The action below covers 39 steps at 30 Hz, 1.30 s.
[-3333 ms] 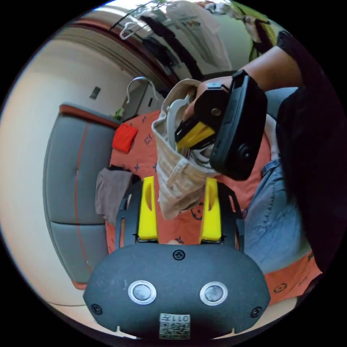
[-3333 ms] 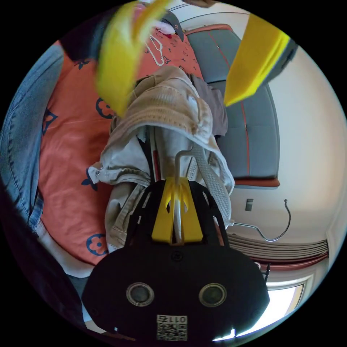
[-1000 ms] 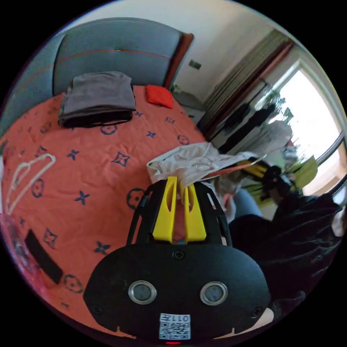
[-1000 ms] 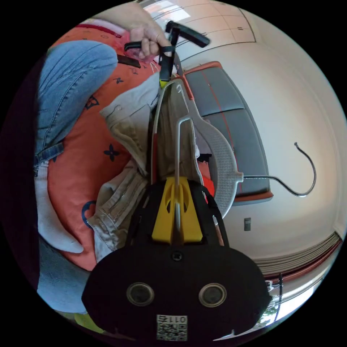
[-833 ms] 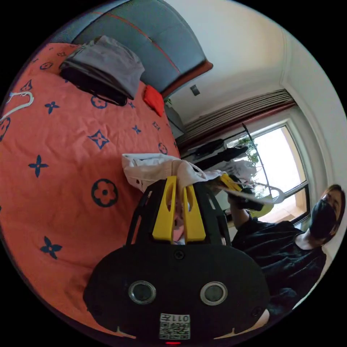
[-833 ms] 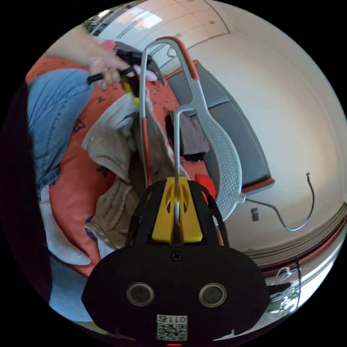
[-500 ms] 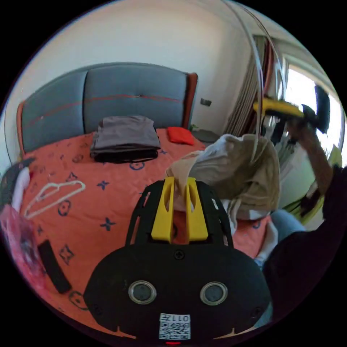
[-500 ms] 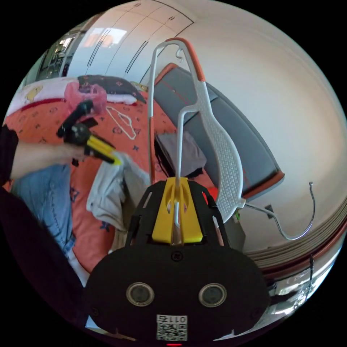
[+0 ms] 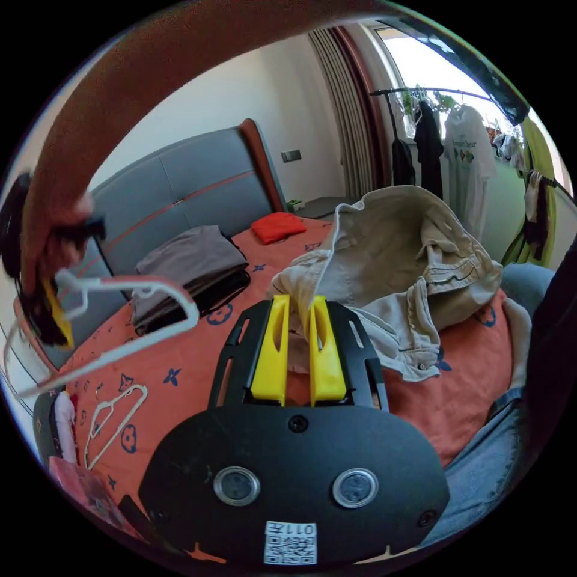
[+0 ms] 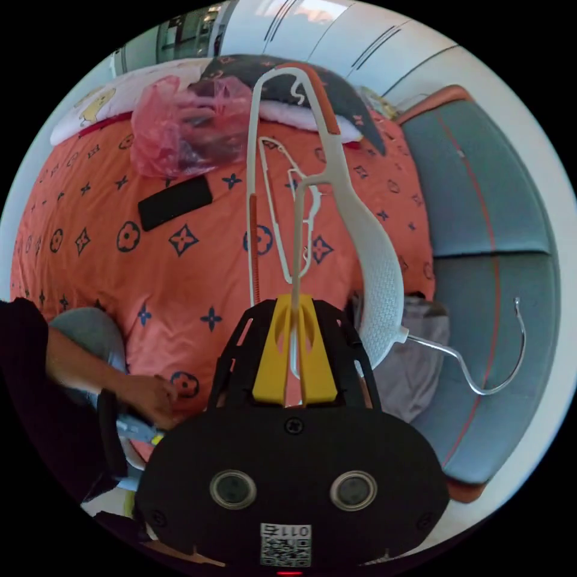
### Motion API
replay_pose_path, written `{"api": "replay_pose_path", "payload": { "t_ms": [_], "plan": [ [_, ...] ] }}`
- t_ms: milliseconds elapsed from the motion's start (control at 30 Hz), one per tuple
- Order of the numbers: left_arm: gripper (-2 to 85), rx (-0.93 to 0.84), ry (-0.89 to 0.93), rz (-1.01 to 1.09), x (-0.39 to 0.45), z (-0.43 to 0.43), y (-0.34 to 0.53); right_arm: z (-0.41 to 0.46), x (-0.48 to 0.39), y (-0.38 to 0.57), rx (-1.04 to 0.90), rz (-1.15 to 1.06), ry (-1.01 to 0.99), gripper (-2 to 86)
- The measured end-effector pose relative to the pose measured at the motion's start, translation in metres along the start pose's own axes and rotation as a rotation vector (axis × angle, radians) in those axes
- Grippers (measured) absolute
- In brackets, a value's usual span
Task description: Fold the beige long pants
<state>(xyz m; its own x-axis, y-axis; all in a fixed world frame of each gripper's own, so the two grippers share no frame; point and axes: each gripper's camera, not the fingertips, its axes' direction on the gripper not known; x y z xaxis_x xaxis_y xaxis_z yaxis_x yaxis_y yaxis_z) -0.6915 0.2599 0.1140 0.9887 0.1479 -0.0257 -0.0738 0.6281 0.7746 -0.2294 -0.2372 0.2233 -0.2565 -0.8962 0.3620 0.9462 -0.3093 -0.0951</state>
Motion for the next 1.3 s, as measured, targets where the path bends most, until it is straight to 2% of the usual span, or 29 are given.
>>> {"api": "replay_pose_path", "payload": {
  "t_ms": [167,267,367,533,733,833,900,1067,1200,1300],
  "plan": [
    [2.9,-0.02,0.113,-0.078,-0.026,0.015,0.014,0.07,0.024,-0.08,-0.013,-0.044,-0.087,3.0],
    [2.9,-0.009,0.154,-0.104,-0.039,0.017,0.022,0.111,0.033,-0.103,-0.062,-0.044,-0.071,4.0],
    [2.9,-0.012,0.176,-0.112,-0.052,0.013,0.029,0.144,0.035,-0.097,-0.158,-0.024,-0.029,9.5],
    [2.8,-0.017,0.186,-0.121,-0.07,0.001,0.039,0.099,0.049,-0.028,-0.037,0.034,-0.061,13.4],
    [2.5,-0.057,0.168,-0.119,-0.094,-0.022,0.047,-0.024,0.036,0.212,0.173,0.233,0.07,11.0],
    [2.2,-0.084,0.153,-0.125,-0.108,-0.038,0.05,-0.054,-0.006,0.359,0.09,0.419,0.118,10.5],
    [2.0,-0.106,0.144,-0.142,-0.121,-0.053,0.053,-0.064,-0.059,0.47,-0.025,0.583,0.232,10.1],
    [1.5,-0.148,0.069,-0.145,-0.145,-0.097,0.056,-0.049,-0.177,0.659,-0.182,0.967,0.454,10.5],
    [1.0,-0.181,-0.05,-0.122,-0.16,-0.147,0.056,-0.015,-0.238,0.759,-0.159,1.197,0.356,16.0],
    [0.6,-0.223,-0.077,-0.152,-0.181,-0.18,0.049,0.008,-0.258,0.799,-0.083,1.314,0.274,18.1]
  ]
}}
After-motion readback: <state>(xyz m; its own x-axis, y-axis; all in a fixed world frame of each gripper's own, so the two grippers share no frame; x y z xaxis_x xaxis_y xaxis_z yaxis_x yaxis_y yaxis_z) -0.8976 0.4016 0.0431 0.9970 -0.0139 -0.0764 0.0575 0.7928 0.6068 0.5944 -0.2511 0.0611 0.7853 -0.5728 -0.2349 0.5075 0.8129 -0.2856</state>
